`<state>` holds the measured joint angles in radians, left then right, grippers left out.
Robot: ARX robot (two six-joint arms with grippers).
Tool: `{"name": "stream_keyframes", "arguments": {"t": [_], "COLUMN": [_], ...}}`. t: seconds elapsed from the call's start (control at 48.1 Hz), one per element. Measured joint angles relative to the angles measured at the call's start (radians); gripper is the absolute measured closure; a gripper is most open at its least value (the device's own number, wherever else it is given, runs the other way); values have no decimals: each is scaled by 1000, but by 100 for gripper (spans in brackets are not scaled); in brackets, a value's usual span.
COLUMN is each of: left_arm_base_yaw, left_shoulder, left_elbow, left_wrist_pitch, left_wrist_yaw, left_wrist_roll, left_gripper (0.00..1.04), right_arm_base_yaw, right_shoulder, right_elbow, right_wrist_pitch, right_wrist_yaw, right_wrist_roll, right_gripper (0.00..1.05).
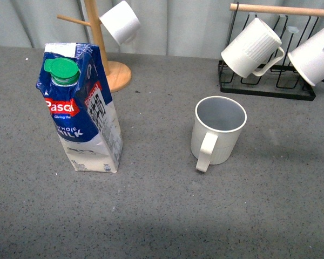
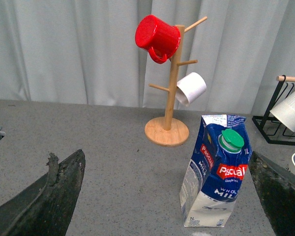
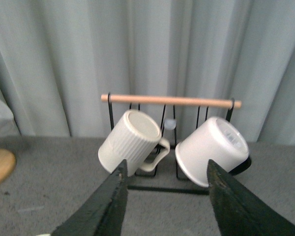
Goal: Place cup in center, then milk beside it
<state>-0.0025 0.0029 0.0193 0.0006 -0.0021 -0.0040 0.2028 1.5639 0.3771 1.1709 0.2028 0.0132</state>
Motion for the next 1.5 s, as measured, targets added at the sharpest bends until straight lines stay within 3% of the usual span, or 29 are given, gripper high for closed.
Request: {"name": "stream_keyframes", "arguments": {"t": [0.27, 0.561, 0.624, 0.707, 1.497], "left_arm_base_yaw": [0, 0, 0, 0, 0], "left_shoulder": [0, 0, 0, 0, 0], "left_elbow": [0, 0, 0, 0, 0], "left_wrist_pitch": [0, 0, 0, 0, 0], "left_wrist_yaw": [0, 0, 0, 0, 0], "left_wrist_roll": [0, 0, 0, 0, 0], "left_gripper": [6, 6, 6, 6, 6], "right_arm_base_yaw": [-64, -123, -169, -199, -200], "right_shoulder": [-197, -470, -529, -613, -1137], "right_elbow": [-167, -292, -309, -329, -372], "right_wrist_pitch": [-37, -181, -224, -285, -745], "right_wrist_yaw": [-68, -126, -192, -195, -201], "right_wrist_roll": [-11, -13, -14, -13, -13], "right_gripper": [103, 104, 104, 104, 104]}}
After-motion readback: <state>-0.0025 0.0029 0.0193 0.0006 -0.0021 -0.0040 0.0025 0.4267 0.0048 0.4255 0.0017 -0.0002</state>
